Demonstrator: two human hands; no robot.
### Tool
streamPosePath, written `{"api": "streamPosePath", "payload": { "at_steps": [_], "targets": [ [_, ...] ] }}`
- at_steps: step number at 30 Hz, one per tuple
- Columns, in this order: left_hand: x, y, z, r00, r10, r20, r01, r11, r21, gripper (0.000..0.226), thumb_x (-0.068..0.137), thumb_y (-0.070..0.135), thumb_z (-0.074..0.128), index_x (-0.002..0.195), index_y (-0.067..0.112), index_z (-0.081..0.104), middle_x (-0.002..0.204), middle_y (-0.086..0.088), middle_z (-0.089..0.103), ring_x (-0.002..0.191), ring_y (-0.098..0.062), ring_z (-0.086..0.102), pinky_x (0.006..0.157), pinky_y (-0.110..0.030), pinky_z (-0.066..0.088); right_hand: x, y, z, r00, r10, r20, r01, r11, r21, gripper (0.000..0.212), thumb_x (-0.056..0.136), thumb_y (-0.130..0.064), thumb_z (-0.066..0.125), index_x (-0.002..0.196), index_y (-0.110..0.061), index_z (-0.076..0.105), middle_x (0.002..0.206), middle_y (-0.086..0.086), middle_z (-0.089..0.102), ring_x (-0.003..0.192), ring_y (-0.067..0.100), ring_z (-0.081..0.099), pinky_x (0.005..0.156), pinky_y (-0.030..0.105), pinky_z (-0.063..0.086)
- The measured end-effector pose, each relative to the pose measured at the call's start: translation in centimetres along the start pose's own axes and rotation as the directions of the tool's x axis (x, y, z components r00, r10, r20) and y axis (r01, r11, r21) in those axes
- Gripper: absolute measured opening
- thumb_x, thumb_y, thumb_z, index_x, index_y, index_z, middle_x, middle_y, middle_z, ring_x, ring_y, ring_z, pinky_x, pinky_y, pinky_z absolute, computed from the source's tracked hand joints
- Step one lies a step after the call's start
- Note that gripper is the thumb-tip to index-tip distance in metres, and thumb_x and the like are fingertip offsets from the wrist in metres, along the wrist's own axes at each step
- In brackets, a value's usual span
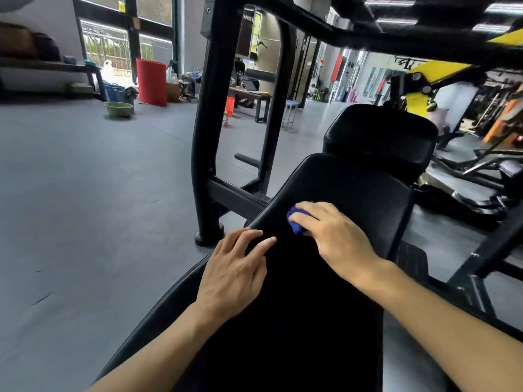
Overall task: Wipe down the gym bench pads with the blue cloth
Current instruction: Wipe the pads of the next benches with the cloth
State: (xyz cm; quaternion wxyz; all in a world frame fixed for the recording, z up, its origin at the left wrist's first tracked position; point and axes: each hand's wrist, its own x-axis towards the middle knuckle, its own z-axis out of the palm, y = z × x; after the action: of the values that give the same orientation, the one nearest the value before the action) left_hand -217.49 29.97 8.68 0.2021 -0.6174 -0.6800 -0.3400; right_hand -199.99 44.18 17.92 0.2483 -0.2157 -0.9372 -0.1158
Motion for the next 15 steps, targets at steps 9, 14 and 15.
{"api": "streamPosePath", "payload": {
  "at_steps": [9,14,15],
  "targets": [
    [0.0,0.2,-0.3,0.999,-0.044,0.012,0.044,0.998,-0.037,0.04,0.098,0.031,0.053,0.137,0.028,0.061,0.135,0.005,0.054,0.127,-0.019,0.045,0.103,-0.029,0.042,7.0,-1.6,2.6,0.997,0.047,0.053,-0.046,0.999,-0.014,0.025,0.099,-0.02,0.059,0.122,-0.027,0.064,0.137,-0.008,0.055,0.123,0.024,0.047,0.094,0.039,0.045],
    [-1.8,-1.4,-0.9,0.984,-0.173,0.034,0.176,0.968,-0.178,0.035,0.097,0.022,0.06,0.132,0.019,0.063,0.132,0.006,0.05,0.127,-0.014,0.045,0.104,-0.01,0.032,10.0,-0.7,2.4,0.982,0.185,0.041,-0.184,0.983,-0.009,0.015,0.1,-0.027,0.056,0.113,-0.03,0.065,0.13,-0.01,0.058,0.126,0.02,0.046,0.101,0.034,0.035],
    [-2.8,-1.8,-1.2,0.98,-0.198,0.022,0.199,0.965,-0.168,0.035,0.098,0.022,0.06,0.133,0.018,0.063,0.133,0.005,0.05,0.127,-0.014,0.045,0.105,-0.012,0.033,9.7,-1.3,2.5,0.982,0.185,0.038,-0.186,0.982,0.015,0.015,0.1,-0.025,0.056,0.112,-0.028,0.065,0.128,-0.009,0.058,0.125,0.019,0.046,0.101,0.033,0.035]
  ]
}}
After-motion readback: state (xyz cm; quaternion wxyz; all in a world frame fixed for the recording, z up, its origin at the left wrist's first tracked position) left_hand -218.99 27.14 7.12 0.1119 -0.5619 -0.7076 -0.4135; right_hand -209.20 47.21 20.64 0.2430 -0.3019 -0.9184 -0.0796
